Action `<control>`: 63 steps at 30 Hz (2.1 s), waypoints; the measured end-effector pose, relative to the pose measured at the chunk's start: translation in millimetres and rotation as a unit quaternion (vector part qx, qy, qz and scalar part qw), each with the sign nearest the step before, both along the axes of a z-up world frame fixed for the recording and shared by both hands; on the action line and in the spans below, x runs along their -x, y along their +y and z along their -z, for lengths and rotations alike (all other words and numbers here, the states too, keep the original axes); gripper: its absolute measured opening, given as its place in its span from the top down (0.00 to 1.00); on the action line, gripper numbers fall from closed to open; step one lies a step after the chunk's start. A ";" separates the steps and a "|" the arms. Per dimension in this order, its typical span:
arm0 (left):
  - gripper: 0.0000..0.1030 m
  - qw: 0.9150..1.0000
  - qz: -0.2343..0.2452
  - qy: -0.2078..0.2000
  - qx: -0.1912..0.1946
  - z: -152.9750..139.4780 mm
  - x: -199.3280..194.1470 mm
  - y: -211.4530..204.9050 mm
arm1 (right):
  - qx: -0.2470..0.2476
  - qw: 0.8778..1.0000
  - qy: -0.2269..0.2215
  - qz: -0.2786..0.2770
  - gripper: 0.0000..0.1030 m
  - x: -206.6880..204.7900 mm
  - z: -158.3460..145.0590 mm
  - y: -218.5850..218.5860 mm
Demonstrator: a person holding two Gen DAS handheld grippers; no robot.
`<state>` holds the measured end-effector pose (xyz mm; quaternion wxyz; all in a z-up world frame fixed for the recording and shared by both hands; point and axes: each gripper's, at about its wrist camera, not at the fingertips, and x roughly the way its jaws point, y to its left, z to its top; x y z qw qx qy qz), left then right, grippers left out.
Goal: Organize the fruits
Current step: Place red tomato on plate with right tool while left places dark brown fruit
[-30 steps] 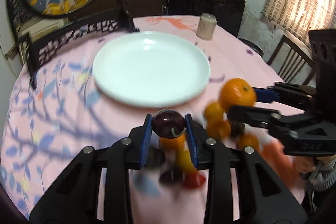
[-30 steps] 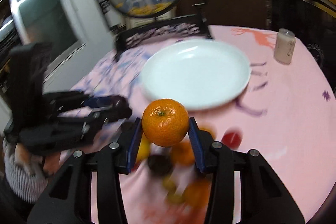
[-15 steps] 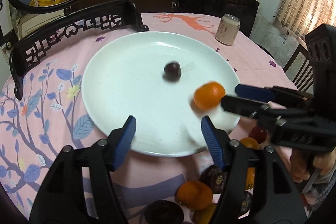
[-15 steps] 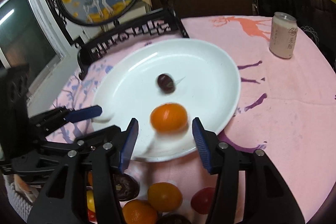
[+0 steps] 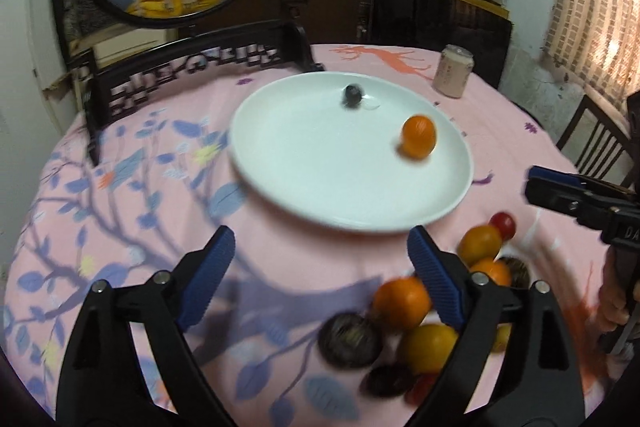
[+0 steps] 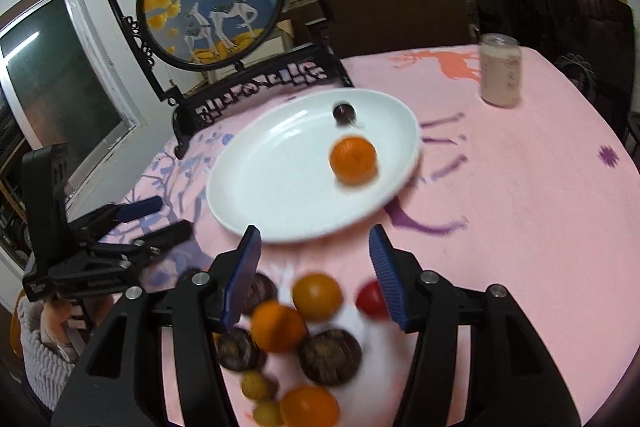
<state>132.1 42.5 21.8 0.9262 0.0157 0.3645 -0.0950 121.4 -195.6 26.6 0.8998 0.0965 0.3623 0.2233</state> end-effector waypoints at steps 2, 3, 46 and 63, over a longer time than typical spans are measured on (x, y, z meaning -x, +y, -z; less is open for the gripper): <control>0.12 1.000 -0.010 0.004 0.002 3.3 7.9 8.1 | -0.003 1.000 0.009 0.012 0.40 5.6 6.5 -7.3; 0.12 1.000 -0.014 0.009 0.008 5.5 11.5 12.9 | -0.008 1.000 0.019 0.018 0.40 7.6 10.5 -12.6; 0.36 0.997 -0.010 0.042 -0.064 41.2 19.3 3.2 | -0.005 0.996 0.076 0.044 0.35 3.4 41.0 -23.2; 0.61 0.997 0.015 0.056 -0.045 46.8 15.5 -3.4 | -0.081 0.989 0.118 0.031 0.71 -20.1 57.7 -31.0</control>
